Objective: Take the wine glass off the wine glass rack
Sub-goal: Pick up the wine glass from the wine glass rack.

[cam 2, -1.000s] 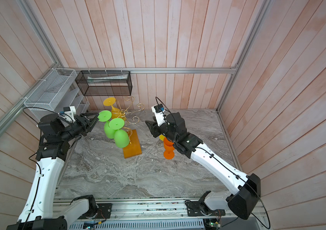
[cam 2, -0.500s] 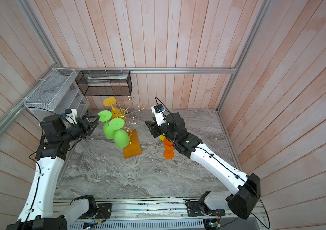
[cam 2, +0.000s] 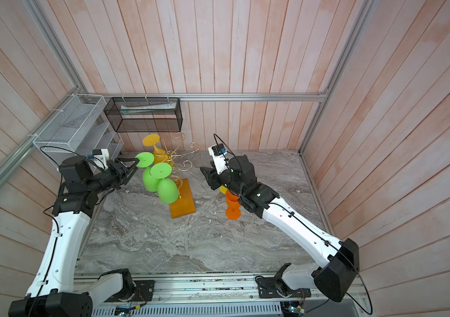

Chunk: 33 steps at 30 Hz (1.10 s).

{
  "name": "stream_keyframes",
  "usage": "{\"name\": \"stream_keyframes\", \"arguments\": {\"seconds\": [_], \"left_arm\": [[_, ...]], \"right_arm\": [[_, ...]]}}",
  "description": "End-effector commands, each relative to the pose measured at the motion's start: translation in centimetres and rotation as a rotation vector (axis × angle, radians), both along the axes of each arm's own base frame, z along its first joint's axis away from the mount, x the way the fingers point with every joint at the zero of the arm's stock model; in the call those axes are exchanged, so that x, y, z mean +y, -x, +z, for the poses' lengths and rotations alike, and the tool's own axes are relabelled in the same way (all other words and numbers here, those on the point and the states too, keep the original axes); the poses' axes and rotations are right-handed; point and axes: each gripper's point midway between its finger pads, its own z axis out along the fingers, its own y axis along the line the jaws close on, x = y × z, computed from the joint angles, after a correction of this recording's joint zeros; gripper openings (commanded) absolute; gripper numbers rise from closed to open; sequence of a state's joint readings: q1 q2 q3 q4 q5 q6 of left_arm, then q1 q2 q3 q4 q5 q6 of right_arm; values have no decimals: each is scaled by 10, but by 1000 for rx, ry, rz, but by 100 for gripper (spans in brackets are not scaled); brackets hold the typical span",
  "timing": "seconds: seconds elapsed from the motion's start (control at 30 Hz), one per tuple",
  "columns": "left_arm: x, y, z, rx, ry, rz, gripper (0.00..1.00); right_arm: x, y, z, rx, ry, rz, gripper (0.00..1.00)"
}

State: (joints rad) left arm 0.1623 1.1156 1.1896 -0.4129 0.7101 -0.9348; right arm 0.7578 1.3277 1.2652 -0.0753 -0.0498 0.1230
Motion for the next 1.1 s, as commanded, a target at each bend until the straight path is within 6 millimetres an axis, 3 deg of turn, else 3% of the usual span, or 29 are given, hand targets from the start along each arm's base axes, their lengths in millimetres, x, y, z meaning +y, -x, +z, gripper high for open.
{"name": "stream_keyframes", "arguments": {"seconds": [0.0,0.37,0.53,0.73,1.07], "left_arm": [[-6,0,24,-72,3,-30,46],[-15,-1,28,-85,-4,-50,41],[-15,-3,21,-69,-10,-48,39],[-11,-5,11,-48,-29,-24,33],[-9,-8,13,-50,-35,-9,12]], "right_arm": [[4,-2,8,-19,-14,0,47],[5,-2,8,-15,-16,0,45],[4,-2,7,-11,-17,-1,45],[5,-1,7,-12,-20,0,44],[6,-2,8,-10,-16,3,44]]}}
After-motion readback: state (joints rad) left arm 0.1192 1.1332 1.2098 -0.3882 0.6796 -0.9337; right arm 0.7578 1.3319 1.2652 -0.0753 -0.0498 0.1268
